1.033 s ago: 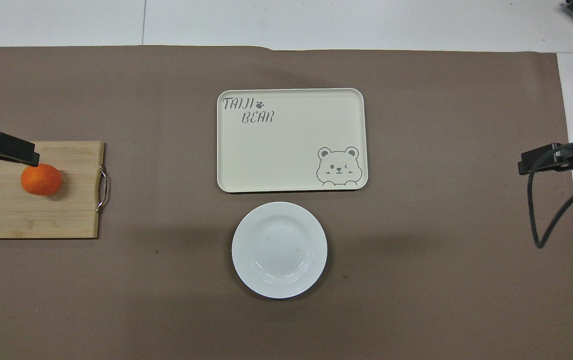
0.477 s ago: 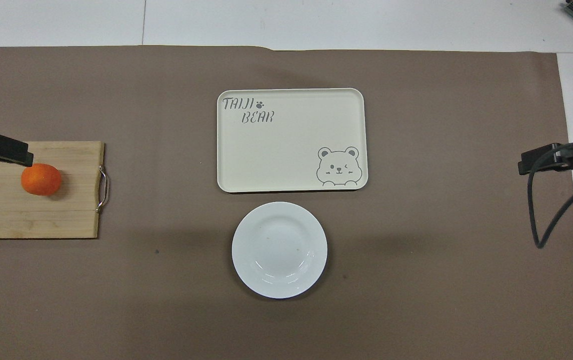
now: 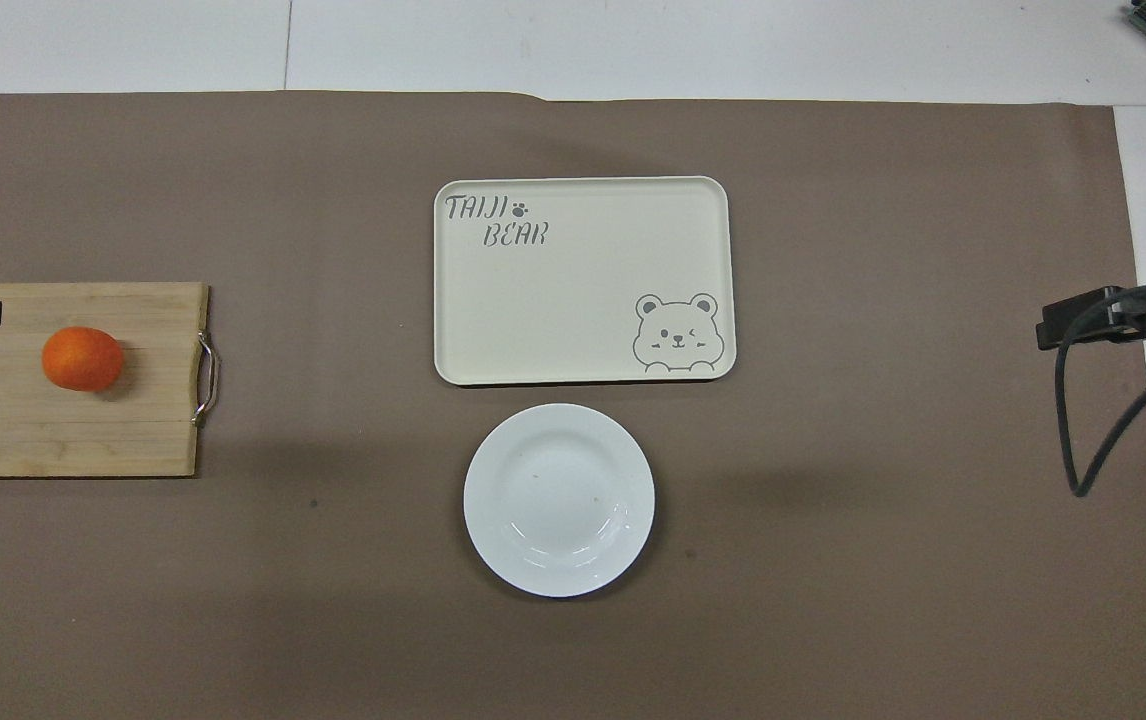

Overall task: Place orange and plate with both arms
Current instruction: 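Grasp the orange with the left gripper while the right gripper reaches toward the plate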

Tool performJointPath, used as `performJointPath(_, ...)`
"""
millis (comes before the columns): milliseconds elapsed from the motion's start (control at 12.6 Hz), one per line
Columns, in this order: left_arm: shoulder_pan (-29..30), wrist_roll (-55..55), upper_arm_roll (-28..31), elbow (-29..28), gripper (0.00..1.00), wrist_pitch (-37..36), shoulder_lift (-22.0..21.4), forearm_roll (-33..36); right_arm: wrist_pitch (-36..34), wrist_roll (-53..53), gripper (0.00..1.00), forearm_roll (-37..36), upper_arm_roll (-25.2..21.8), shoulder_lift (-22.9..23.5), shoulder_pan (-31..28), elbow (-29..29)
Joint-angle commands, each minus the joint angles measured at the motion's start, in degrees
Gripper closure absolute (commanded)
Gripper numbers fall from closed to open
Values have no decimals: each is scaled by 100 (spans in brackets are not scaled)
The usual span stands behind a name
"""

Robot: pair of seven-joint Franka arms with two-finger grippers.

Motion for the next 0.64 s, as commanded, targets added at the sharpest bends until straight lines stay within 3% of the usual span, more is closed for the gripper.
performJointPath(0, 222, 204, -49, -401, 0, 541, 51, 87, -41, -140, 0, -55, 7, -57, -87, -4)
performJointPath(238, 415, 222, -49, -595, 0, 1147, 481, 96, -128, -149, 0, -20, -11, -66, -104, -13)
performJointPath(397, 503, 231, -49, -726, 0, 1262, 684, 96, -181, -202, 0, 478, -37, -127, -183, -126)
performJointPath(556, 644, 222, -49, -1322, 0, 2075, 869, 96, -138, -228, 0, 656, -29, -241, -123, -337)
